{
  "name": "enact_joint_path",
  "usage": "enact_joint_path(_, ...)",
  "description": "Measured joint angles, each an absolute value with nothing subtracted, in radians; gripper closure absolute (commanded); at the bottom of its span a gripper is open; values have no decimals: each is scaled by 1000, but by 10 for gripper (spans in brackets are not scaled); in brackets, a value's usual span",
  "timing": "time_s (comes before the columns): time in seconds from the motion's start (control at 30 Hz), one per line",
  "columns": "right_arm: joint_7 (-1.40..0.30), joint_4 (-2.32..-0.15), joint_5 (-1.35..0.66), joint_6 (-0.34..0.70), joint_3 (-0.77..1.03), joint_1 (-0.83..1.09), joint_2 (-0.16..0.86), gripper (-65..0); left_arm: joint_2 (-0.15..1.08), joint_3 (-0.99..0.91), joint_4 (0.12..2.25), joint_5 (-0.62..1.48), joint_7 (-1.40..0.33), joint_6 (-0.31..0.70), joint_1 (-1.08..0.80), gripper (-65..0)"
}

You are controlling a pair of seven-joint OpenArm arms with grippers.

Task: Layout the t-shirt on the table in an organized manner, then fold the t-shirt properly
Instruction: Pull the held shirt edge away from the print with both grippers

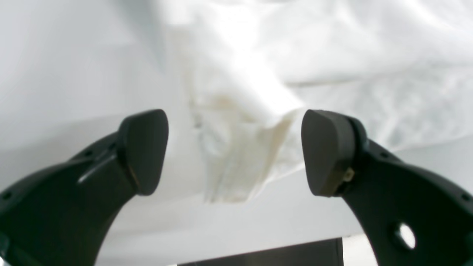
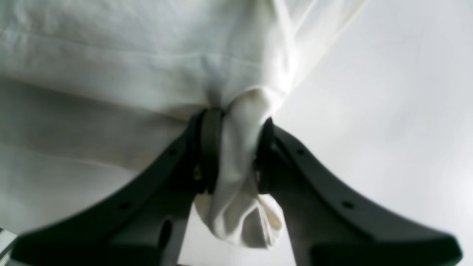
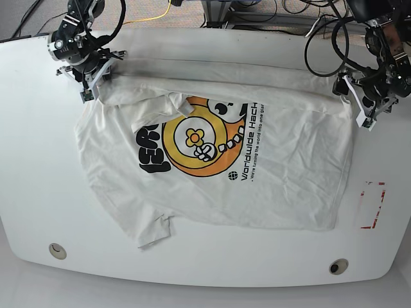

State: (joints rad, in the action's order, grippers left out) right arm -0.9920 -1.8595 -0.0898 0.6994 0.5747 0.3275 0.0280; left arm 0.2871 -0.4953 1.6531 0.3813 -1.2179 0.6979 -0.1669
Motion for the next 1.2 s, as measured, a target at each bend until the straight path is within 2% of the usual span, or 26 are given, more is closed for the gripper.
enact_joint_path(0.27, -992, -1860, -90, 699, 576, 325, 28, -130, 289, -495, 1649, 373, -1224, 697, -167, -517)
enact_joint_path(0.53, -996, -1859, -86, 699, 577, 305, 28, -130, 289, -490, 1648, 263, -1222, 697, -166, -510)
enact_joint_path(0.6, -996, -1859, -84, 699, 577, 302, 29, -130, 289, -468, 1648, 260, -1223, 697, -160, -479)
enact_joint_path(0.63, -996, -1859, -84, 699, 577, 302, 29, -130, 287, -461, 1648, 259, -1222, 698, -157, -431)
enact_joint_path(0.73, -996, -1859, -84, 699, 577, 303, 28, -130, 282, -451, 1648, 269, -1213, 697, -149, -340)
enact_joint_path(1.07, -995, -1859, -87, 700, 577, 302, 51, -128, 295, -459, 1562, 293, -1206, 701, -123, -228)
enact_joint_path(1.2, -995, -1858, -87, 700, 577, 304, 51, -124, 294, -457, 1534, 282, -1194, 701, -106, -136)
